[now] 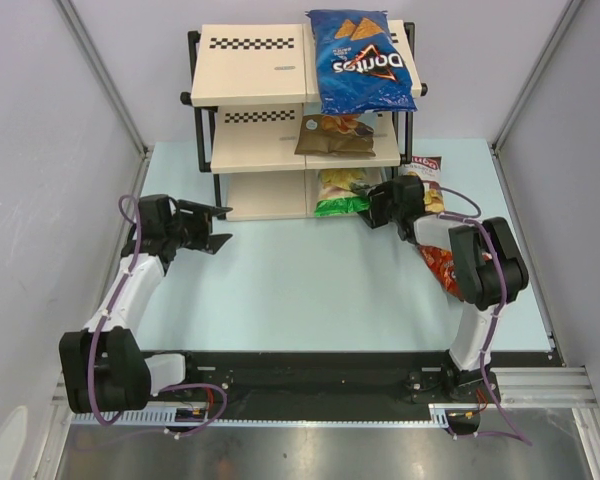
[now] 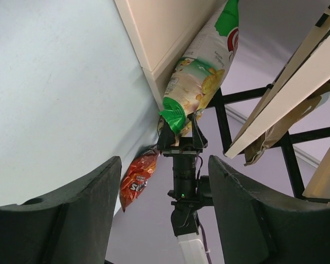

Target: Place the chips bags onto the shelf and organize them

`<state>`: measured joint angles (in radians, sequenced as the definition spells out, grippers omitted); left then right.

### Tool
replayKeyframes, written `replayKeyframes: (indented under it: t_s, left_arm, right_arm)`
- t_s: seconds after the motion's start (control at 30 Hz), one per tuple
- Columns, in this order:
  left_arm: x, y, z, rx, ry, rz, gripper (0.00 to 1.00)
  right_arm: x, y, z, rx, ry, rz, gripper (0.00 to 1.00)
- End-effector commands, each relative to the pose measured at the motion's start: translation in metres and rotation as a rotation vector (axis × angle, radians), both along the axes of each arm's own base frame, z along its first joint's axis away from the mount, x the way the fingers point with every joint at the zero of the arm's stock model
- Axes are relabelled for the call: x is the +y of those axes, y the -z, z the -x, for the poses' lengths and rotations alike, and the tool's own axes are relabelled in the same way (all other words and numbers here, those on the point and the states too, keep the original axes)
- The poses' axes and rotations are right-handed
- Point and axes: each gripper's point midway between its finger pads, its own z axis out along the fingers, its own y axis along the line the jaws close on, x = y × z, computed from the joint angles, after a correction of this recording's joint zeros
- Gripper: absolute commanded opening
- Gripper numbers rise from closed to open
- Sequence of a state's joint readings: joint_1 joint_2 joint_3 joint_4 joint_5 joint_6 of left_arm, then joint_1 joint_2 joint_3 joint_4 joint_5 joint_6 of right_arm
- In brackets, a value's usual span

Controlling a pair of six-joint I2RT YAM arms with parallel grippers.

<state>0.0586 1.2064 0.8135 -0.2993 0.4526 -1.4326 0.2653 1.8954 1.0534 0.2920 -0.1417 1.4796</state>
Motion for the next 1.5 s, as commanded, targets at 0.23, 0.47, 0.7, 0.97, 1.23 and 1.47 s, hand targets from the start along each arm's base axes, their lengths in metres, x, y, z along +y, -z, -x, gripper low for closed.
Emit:
replayKeyframes:
  t_s: [0.23, 0.47, 0.7, 0.97, 1.23, 1.47]
  left_arm:
    - [-0.001, -0.012, -0.005, -0.065, 0.011, 0.017, 0.69]
    - [-0.001, -0.012, -0.004, -0.068, 0.009, 0.022, 0.69]
    - [-0.002, -0.016, -0.001, -0.087, 0.009, 0.024, 0.69]
    - [-0.002, -0.015, 0.006, -0.092, 0.006, 0.025, 0.69]
    - [-0.001, -0.014, 0.011, -0.091, 0.002, 0.02, 0.69]
    - [0.0, -0.016, 0.012, -0.104, 0.002, 0.005, 0.69]
  right_arm:
    - [-0.036, -0.081, 0.038, -0.1, -0.138, 0.136, 0.68]
    - [-0.093, -0.087, 0.076, -0.026, -0.12, 0.316, 0.71]
    - [-0.199, -0.068, 0.066, -0.008, -0.023, 0.455, 0.71]
    - [-0.281, -0.063, 0.043, -0.064, 0.122, 0.587, 0.76]
    - [-0.238, -0.007, 0.026, -0.041, -0.052, 0.474, 0.77]
    - [-0.225, 0.01, 0.009, -0.095, -0.097, 0.383, 0.77]
